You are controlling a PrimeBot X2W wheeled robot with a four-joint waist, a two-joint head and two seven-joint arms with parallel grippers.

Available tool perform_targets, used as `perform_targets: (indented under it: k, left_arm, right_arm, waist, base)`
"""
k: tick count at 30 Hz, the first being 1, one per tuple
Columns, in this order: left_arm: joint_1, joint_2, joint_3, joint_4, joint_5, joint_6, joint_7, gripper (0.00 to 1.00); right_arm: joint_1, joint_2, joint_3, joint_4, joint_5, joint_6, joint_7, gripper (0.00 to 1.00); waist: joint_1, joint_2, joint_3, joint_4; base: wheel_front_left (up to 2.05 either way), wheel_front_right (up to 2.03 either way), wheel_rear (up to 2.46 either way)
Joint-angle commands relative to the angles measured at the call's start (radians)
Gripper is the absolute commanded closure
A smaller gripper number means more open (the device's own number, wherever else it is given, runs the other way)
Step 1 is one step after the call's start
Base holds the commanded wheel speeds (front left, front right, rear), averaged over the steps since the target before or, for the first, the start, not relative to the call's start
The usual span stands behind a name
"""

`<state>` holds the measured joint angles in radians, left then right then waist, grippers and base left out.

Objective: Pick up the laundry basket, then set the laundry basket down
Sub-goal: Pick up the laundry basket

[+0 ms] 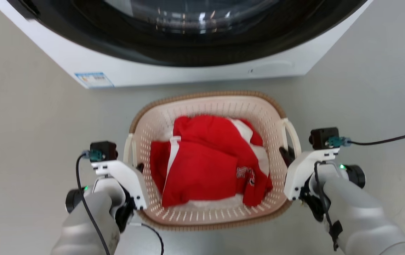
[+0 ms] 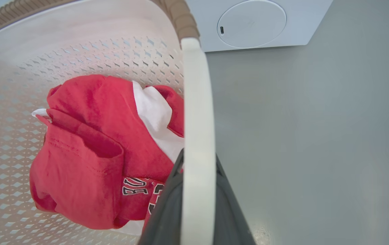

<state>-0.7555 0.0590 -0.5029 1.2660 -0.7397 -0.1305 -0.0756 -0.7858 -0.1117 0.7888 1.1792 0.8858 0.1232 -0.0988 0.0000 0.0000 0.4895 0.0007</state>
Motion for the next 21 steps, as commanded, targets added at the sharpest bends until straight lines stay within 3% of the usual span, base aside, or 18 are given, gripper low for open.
perform_targets:
  k: [1,21]
  left_arm:
    - [0.035,0.029,0.008,-0.006,-0.013,0.000,0.006,1.00]
    - [0.180,0.030,-0.079,-0.004,-0.097,0.000,0.130,1.00]
  right_arm:
    - [0.047,0.014,0.030,-0.009,0.019,0.008,0.015,1.00]
    - [0.151,-0.001,0.158,-0.030,0.177,0.008,0.137,1.00]
  waist:
    - [0.0000,0.0000,-0.084,-0.013]
    - [0.0000,0.0000,-0.361,-0.027]
  base:
    - [0.00,0.00,0.00]
    - [0.00,0.00,0.00]
